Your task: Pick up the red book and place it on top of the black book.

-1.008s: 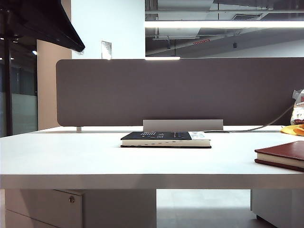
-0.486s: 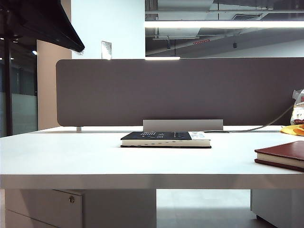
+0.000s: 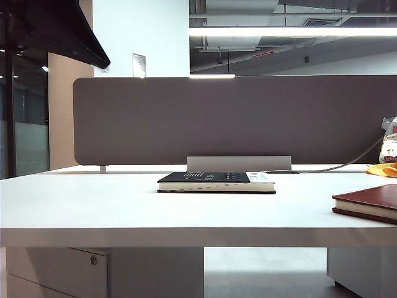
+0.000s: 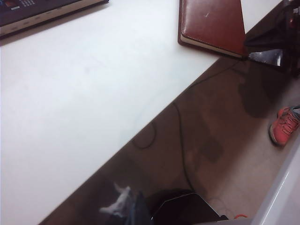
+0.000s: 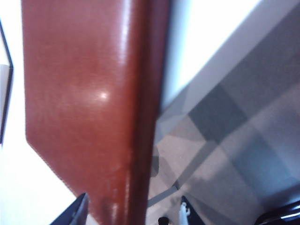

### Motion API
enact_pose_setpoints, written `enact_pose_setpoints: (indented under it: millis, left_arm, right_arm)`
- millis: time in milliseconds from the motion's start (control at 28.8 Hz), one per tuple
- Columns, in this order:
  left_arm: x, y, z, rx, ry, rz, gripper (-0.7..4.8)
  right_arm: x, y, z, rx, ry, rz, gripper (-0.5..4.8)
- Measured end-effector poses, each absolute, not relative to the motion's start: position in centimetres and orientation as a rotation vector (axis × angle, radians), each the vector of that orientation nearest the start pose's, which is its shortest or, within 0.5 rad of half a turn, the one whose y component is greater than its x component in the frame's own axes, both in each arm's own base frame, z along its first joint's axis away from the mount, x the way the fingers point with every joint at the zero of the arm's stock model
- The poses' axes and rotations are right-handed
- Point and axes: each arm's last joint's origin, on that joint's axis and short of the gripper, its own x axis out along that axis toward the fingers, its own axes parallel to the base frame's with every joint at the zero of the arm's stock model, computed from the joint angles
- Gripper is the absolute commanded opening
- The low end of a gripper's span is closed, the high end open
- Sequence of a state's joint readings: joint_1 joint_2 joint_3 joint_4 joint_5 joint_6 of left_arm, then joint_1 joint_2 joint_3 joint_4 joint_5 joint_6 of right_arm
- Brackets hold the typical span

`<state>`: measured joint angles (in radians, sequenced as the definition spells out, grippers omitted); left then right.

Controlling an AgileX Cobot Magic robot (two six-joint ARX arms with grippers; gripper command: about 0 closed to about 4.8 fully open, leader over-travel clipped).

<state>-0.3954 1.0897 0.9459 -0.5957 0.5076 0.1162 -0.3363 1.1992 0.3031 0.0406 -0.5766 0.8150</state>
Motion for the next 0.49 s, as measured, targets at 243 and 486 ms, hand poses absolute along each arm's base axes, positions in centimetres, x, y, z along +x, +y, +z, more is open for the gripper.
enact_pose_setpoints:
  millis: [243,486]
  left_arm:
    - [19.55,-9.68,29.91,0.06,0.712,-0.902,-0.06]
    - [19.6,-9.62,29.88,0.072,0.713,-0.873,-0.06]
  right_arm:
    - [18.48,-4.72,11.81,1.159,0.853,-0.086,2.48]
    - [18.86,-4.8,11.77,1.154,0.829,-0.056,2.48]
